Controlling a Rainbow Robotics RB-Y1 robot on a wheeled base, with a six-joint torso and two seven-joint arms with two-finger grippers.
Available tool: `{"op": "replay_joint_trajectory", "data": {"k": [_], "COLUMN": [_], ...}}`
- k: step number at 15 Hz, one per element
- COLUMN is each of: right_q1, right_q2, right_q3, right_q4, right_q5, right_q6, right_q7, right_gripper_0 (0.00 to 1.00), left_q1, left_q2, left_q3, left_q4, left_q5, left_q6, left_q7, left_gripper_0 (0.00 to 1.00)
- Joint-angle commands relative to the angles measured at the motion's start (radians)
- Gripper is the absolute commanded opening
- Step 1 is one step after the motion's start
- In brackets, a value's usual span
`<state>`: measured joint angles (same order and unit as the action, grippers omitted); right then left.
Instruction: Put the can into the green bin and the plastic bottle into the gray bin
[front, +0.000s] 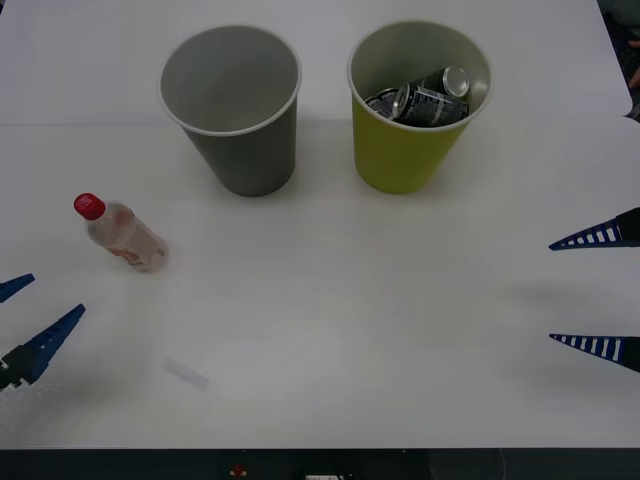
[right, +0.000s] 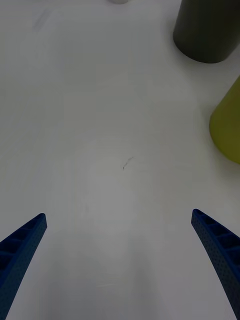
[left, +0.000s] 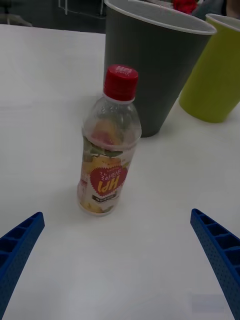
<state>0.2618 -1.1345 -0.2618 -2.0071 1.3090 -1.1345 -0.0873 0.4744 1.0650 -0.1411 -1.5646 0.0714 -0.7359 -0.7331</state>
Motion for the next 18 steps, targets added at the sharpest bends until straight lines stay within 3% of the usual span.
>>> {"op": "replay_joint_trajectory", "data": {"k": [1, 5, 11, 18], "right_q1": [0.0, 0.0, 0.0, 0.0], "right_q2": [0.0, 0.0, 0.0, 0.0], "right_q3": [0.0, 0.0, 0.0, 0.0], "right_q4": [0.0, 0.0, 0.0, 0.0], "right_q5": [0.0, 0.0, 0.0, 0.0], "right_q6": [0.0, 0.0, 0.0, 0.0], "right_q7": [0.0, 0.0, 0.0, 0.0], "right_gripper_0": [1.0, 1.0, 1.0, 1.0], "left_q1": [-0.085, -0.191, -0.326, -0.519], "left_q2": [-0.022, -0.025, -0.03, -0.125], "left_q3": [-0.092, -0.242, -0.439, -0.558], "left_q4": [0.09, 0.187, 0.218, 0.357], "left_q5": [0.105, 0.28, 0.531, 0.585], "left_q6": [-0.045, -0.096, -0.105, -0.103], "left_q7": [-0.131, -0.302, -0.522, -0.589], "left_gripper_0": [1.0, 1.0, 1.0, 1.0]}}
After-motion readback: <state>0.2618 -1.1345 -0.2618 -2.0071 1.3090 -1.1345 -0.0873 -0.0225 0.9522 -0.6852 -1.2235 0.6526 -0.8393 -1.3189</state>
